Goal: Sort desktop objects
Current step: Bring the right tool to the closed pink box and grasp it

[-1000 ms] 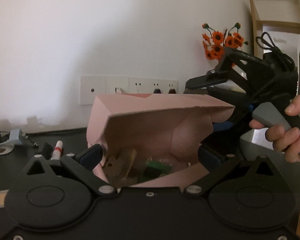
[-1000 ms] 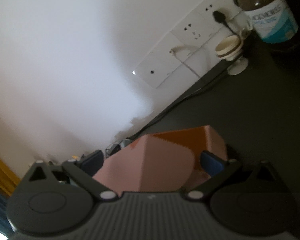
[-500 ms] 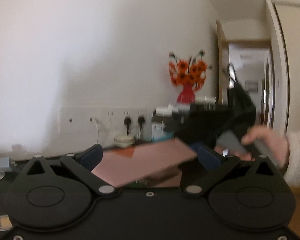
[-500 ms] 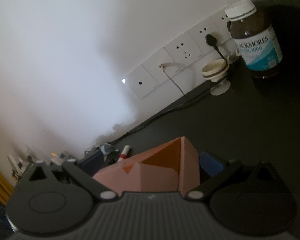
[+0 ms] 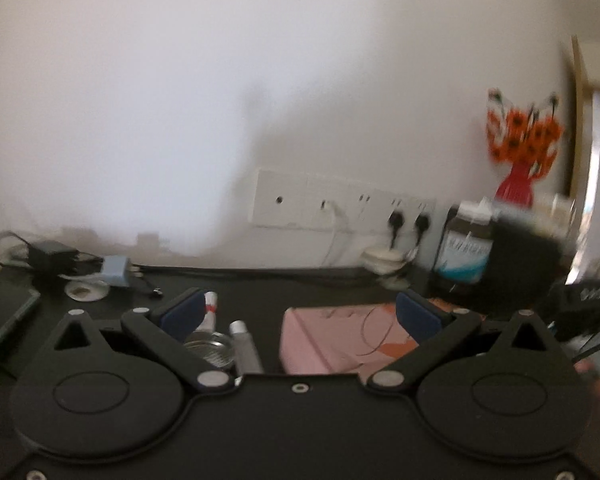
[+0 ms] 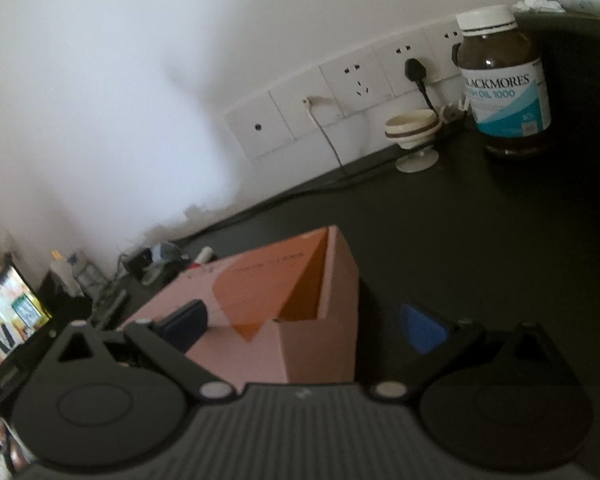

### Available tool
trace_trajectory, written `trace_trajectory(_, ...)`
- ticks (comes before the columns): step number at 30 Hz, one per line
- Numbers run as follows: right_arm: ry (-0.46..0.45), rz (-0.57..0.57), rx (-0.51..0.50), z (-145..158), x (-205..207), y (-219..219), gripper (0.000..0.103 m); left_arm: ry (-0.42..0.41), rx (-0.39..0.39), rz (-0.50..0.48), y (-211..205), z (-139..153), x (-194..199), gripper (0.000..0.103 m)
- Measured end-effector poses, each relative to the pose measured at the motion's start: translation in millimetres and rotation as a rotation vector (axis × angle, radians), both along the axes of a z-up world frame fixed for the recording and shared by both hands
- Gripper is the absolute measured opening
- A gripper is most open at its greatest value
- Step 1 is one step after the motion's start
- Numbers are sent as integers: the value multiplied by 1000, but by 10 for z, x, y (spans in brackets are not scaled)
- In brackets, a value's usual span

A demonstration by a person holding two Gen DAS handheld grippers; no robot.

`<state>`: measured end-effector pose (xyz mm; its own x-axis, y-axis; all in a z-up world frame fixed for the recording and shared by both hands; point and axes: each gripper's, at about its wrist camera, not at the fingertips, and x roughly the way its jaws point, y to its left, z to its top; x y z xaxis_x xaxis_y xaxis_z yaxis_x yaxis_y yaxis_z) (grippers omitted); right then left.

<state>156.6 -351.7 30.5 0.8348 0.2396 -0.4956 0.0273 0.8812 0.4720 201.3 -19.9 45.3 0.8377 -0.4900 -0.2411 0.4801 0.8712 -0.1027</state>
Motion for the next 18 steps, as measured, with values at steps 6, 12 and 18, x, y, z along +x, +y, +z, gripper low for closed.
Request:
trace_trajectory(6, 32, -5, -56, -76, -1, 65, 102, -9, 144, 29, -188, -93, -49, 103)
trace_trajectory(12, 31, -22, -87, -130, 2, 98, 102, -20, 250, 65, -334, -171, -59, 103)
trace_trajectory(18, 14, -21, -115, -124, 42, 125, 102, -49, 268, 71, -354, -184, -85, 103)
